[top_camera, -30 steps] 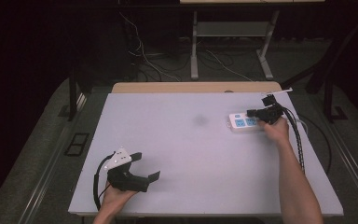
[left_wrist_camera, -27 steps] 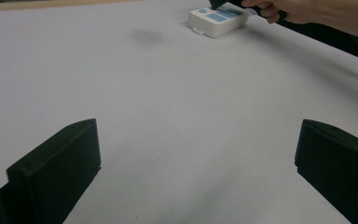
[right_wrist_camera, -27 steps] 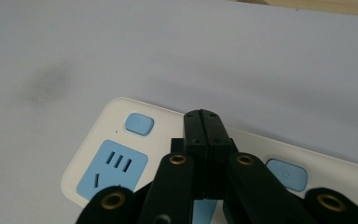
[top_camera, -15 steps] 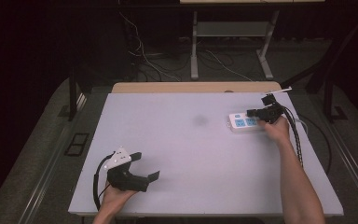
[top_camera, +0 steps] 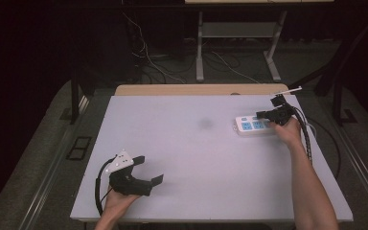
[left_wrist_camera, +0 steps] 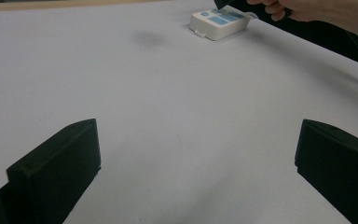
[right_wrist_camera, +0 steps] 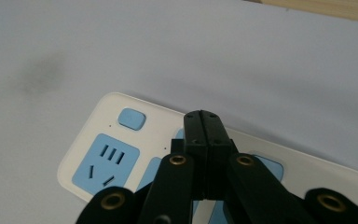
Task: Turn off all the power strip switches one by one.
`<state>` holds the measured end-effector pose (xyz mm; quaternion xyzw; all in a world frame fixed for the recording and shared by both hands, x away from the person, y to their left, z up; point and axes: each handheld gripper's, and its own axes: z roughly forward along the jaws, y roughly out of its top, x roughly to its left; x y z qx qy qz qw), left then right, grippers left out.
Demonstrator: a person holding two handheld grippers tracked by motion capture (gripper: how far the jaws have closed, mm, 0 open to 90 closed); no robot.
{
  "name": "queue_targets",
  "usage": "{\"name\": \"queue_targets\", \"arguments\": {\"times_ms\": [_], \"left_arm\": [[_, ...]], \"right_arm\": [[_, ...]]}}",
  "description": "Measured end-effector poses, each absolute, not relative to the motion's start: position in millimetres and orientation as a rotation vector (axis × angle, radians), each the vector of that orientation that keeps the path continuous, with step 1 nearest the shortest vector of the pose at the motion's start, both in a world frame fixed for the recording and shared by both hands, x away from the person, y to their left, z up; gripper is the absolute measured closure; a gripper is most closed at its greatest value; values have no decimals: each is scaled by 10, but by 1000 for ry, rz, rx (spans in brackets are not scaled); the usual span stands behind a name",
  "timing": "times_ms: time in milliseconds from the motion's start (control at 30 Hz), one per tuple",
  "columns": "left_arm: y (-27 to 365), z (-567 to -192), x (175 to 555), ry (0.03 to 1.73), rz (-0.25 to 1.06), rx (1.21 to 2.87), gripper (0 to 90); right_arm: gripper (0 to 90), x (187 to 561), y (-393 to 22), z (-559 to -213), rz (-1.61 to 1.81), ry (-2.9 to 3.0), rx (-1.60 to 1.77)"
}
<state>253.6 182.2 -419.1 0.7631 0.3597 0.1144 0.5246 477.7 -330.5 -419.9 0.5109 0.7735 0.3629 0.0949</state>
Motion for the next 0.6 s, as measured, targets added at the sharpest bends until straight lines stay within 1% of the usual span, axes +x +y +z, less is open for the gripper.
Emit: {"name": "queue_targets", "arguments": {"times_ms": [400, 600], "left_arm": [[1811, -4185, 2529, 855, 278, 1830, 0], [1811, -4185, 2529, 856, 282, 1827, 0]], "right_arm": [[900, 4726, -3435, -3974, 1133, 2264, 1480], [900, 4709, -3516, -3935, 1137, 2244, 1495]]}}
